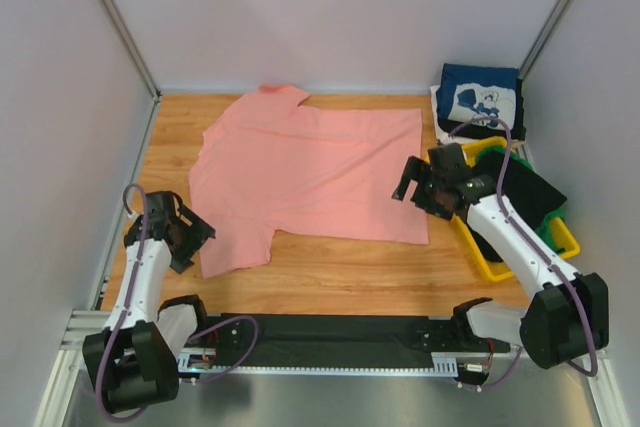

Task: Fold and stack the t-shirts
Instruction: Flatten the tshirt out, then fold the tshirt

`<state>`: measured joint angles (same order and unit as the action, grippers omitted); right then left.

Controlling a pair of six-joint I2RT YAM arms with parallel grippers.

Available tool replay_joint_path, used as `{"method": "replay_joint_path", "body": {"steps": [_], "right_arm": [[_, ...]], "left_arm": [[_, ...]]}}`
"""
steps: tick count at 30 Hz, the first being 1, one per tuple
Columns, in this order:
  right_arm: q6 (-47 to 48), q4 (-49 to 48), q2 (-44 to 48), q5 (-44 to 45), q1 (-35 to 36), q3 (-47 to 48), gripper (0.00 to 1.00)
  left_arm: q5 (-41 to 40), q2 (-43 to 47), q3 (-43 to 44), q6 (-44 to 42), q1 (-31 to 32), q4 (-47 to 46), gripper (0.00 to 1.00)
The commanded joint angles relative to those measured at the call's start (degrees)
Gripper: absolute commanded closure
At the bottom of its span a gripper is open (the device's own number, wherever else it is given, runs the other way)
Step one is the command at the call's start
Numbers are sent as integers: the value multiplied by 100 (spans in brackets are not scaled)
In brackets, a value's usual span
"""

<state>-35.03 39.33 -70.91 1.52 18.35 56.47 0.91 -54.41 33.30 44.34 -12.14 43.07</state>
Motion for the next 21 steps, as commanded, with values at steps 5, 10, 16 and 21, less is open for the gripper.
{"method": "replay_joint_path", "body": {"steps": [5,10,16,21], "right_arm": [[-593,-268,236,-63,-296,-1331,0],[-655,-496,-36,15,-507,-1472,0],[-584,-716,-668,77,-675,-1358,4],[-725,-839,-1038,-64,-675,-1471,16]], "left_arm": [[23,195,-464,225,-25,-501,18],[111,-183,-719,233,-16,-931,25],[533,-684,-983,251,-8,-1626,44],[551,-676,-975,172,-8,-1802,73]]}}
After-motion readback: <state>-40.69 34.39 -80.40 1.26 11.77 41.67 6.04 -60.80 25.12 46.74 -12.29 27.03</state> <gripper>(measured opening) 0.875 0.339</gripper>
